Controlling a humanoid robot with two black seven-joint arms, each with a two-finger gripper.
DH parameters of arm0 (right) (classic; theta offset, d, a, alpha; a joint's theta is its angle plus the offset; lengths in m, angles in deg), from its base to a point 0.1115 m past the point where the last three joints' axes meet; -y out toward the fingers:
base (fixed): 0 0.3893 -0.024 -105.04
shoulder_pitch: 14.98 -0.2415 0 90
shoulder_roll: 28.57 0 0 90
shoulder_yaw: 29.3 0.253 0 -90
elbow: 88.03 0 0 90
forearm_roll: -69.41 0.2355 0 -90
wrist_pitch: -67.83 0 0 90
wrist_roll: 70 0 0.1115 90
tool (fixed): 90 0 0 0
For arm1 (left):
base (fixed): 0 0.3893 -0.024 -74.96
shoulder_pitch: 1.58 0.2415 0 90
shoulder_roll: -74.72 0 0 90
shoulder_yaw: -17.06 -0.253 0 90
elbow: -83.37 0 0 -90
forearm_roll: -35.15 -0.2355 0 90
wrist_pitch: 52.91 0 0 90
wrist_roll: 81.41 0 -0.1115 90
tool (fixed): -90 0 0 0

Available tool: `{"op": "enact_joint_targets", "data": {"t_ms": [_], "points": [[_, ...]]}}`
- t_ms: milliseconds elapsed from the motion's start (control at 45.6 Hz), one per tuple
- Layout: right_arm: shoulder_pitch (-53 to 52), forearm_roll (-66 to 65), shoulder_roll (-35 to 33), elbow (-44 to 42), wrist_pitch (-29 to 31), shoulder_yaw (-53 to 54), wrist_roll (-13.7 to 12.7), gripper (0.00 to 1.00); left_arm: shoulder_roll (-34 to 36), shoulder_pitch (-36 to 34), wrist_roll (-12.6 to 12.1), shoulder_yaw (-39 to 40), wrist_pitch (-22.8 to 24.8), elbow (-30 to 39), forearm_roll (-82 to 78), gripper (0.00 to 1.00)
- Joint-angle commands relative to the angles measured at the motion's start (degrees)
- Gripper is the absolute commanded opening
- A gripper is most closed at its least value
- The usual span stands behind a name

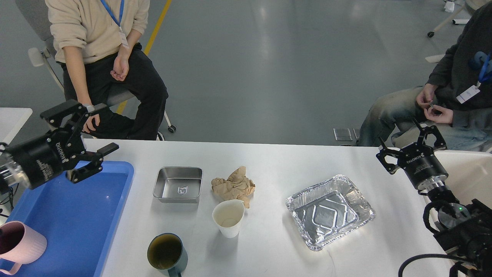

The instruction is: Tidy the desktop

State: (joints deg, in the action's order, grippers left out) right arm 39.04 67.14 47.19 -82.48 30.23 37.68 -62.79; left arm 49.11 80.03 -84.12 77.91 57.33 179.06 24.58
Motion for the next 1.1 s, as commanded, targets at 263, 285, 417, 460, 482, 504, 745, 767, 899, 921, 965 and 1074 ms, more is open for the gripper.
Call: {"op": "enact_joint_targets", "data": {"t_ms": [263,285,417,460,482,504,745,767,899,921,965,1074], "points": [[0.1,0.0,-0.2,0.0,0.1,0.0,0.0,1.00,21.6,9.4,1.6,5.6,6.4,5.3,0.6,0.96],[0.1,0.0,-0.3,0.0,0.1,0.0,0.0,1.00,22.2,9.4,1.6,5.6,6.7,5.3,0.6,0.97],[0.4,0.0,-0.3,0.0,0.3,0.0,0.0,1.00,25.8,9.4,1.7,5.6,8.3,5.3,0.6,0.97],[0.6,0.0,-0.3,0.0,0.3,0.0,0.0,1.00,27.1,9.3,1.7,5.7,8.7,5.3,0.6,0.97],[0.6,0.0,-0.3,0.0,0.3,0.0,0.0,1.00,27.3,9.3,1.7,5.7,8.8,5.3,0.6,0.97],[0.6,0.0,-0.3,0.0,0.3,0.0,0.0,1.00,27.5,9.3,1.7,5.7,9.0,5.3,0.6,0.97],[0.6,0.0,-0.6,0.0,0.3,0.0,0.0,1.00,27.6,9.2,1.8,5.2,9.1,5.3,0.6,0.97],[0.7,0.0,-0.9,0.0,0.3,0.0,0.0,1.00,27.5,9.2,1.7,5.2,9.2,5.3,0.6,0.97],[0.6,0.0,-1.5,0.0,0.3,0.0,0.0,1.00,27.4,9.1,1.6,5.6,8.9,5.3,0.6,0.97],[0.6,0.0,-1.5,0.0,0.3,0.0,0.0,1.00,27.4,9.1,1.4,5.8,8.9,5.3,0.6,0.97],[0.6,0.0,-1.5,0.0,0.3,0.0,0.0,1.00,27.4,9.0,1.2,5.9,8.9,5.3,0.6,0.97],[0.6,0.0,-1.5,0.0,0.3,0.0,0.0,1.00,27.1,8.5,0.9,5.8,8.5,5.3,0.6,0.97]]}}
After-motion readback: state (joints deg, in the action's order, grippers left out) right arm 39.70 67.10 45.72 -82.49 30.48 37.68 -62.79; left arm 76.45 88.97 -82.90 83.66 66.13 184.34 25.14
